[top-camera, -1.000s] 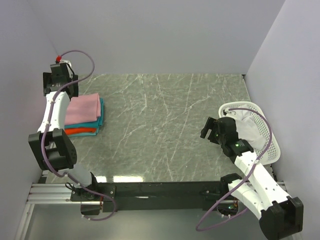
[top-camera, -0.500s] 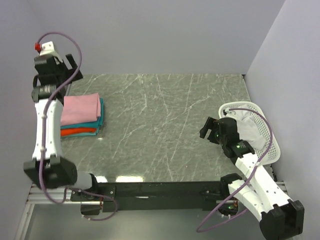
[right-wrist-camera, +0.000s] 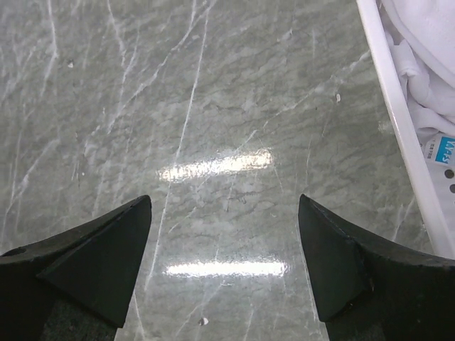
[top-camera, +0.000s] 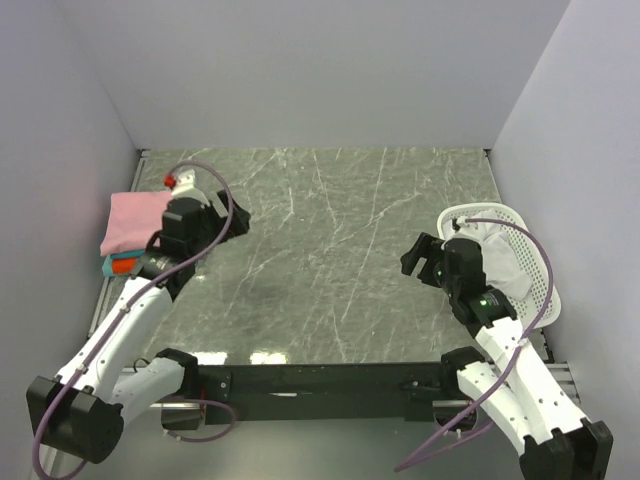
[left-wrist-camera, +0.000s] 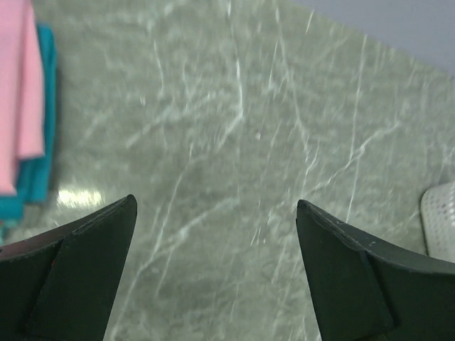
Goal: Fold and stack the t-shirts
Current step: Reset both grippers
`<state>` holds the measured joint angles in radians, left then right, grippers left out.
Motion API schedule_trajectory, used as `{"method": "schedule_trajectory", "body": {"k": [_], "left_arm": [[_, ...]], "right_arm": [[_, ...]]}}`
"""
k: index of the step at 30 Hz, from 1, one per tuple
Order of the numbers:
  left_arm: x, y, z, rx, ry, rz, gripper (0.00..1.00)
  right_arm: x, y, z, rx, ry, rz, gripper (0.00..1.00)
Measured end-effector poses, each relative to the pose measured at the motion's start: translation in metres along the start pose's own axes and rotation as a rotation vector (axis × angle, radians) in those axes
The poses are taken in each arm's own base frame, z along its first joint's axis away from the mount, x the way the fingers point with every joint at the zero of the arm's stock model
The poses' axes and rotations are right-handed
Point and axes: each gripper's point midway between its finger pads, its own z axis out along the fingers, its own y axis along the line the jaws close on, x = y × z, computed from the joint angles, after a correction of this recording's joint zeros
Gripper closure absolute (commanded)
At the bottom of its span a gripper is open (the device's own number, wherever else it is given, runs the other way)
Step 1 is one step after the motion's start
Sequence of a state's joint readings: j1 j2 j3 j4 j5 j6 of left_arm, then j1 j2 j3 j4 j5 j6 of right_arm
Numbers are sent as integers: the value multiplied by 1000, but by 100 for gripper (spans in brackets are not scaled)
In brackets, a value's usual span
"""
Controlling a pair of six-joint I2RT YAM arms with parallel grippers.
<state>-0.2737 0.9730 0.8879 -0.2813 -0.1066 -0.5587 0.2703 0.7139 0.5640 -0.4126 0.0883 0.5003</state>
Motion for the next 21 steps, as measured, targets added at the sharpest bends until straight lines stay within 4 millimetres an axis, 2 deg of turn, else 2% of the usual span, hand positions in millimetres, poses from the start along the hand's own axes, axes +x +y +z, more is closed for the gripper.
{"method": "schedule_trajectory", "body": {"k": [4, 8, 16, 19, 21], "left_arm": [[50, 8, 3, -33, 85, -14, 0], [80, 18, -6, -53, 94, -48, 1], [130, 50, -13, -111, 130, -114, 1], [139, 58, -16, -132, 136, -128, 1], [138, 61, -17, -144, 123, -138, 1]], "right_arm": [[-6, 2, -5, -18, -34, 4, 10], [-7, 2, -8, -28, -56, 8, 10], [-3, 0, -4, -25, -62, 27, 10], [-4, -2, -4, -12, -67, 38, 10], [-5, -1, -3, -15, -72, 42, 10]]}}
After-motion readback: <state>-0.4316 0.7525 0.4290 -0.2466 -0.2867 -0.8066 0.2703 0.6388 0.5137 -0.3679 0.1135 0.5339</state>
